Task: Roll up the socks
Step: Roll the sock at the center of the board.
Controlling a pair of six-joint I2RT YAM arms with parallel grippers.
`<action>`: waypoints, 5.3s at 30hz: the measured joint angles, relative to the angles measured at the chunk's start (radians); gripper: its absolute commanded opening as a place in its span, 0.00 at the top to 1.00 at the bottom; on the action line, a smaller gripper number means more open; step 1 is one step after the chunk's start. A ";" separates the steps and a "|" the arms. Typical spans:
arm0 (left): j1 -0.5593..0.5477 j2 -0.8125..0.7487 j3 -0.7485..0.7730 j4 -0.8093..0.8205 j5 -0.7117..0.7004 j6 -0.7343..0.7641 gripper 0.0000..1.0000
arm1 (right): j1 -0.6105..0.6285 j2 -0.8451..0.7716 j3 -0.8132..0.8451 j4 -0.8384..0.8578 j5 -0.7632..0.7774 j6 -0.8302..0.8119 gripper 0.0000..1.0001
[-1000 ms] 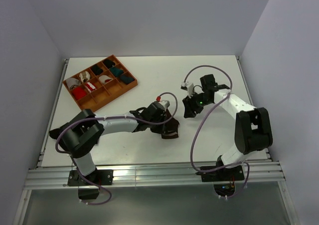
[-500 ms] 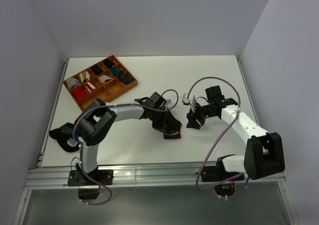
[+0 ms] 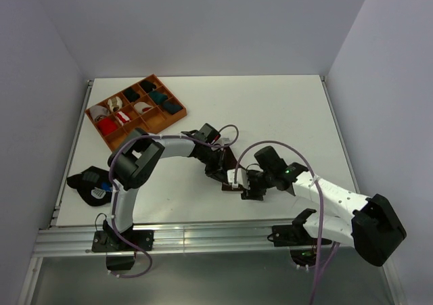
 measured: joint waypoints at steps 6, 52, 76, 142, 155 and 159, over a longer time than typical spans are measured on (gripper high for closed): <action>0.006 0.014 0.005 -0.006 0.033 -0.003 1.00 | 0.099 -0.022 -0.071 0.135 0.124 0.023 0.37; 0.019 -0.363 -0.435 0.435 -0.387 -0.148 0.62 | -0.001 0.489 0.304 -0.150 -0.071 0.096 0.79; -0.139 -0.493 -0.613 0.836 -0.647 0.121 0.52 | -0.204 1.122 0.876 -0.804 -0.301 0.081 0.78; -0.108 -0.198 -0.262 0.355 -0.294 -0.093 1.00 | -0.304 0.190 0.195 -0.050 -0.044 0.247 0.46; -0.028 -0.124 -0.195 0.184 -0.068 -0.127 1.00 | 0.014 -0.116 -0.010 -0.016 -0.022 0.085 0.36; -0.025 -0.109 -0.179 0.165 -0.051 -0.131 1.00 | 0.129 -0.111 -0.052 0.022 0.044 0.096 0.36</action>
